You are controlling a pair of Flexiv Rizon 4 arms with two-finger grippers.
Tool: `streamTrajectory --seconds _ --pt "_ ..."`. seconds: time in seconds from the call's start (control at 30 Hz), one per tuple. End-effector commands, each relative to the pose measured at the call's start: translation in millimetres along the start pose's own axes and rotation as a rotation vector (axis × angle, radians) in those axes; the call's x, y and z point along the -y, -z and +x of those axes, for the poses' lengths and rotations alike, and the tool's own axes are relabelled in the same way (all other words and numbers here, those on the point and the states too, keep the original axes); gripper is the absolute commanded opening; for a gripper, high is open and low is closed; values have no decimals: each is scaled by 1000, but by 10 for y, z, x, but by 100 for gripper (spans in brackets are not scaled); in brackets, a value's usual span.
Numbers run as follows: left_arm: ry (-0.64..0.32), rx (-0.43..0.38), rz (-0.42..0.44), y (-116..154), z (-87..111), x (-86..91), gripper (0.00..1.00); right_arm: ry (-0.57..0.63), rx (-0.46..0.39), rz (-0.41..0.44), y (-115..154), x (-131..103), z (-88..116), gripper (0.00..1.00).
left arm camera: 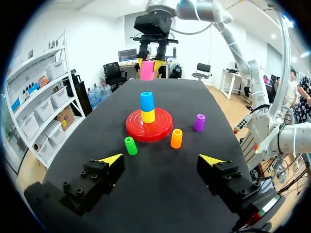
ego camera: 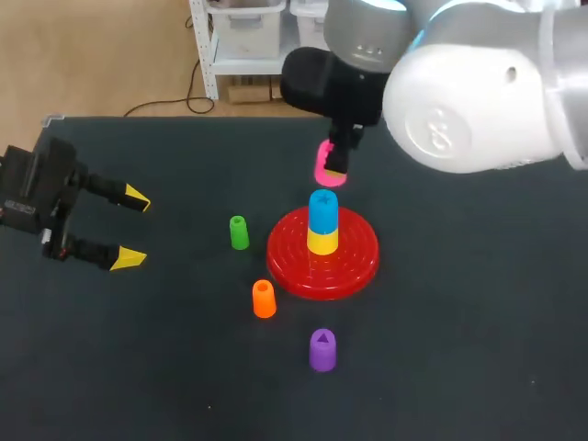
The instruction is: Pick up and stack the cylinders on the red base in this order: pink,purple,orange,green
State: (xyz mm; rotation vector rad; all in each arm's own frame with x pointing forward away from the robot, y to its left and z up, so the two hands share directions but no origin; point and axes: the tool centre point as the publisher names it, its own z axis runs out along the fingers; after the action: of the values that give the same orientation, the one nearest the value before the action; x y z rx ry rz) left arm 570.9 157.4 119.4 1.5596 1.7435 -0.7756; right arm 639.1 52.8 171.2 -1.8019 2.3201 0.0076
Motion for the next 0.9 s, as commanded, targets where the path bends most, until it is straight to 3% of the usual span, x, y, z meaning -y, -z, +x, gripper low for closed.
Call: streamTrajectory --seconds 0.03,0.9 --pt "-3 4 -4 -5 14 6 100 -8 -8 -8 -75 17 -18 0" --pt "-3 4 -4 -5 14 6 100 -61 -44 -60 -394 102 -94 0"
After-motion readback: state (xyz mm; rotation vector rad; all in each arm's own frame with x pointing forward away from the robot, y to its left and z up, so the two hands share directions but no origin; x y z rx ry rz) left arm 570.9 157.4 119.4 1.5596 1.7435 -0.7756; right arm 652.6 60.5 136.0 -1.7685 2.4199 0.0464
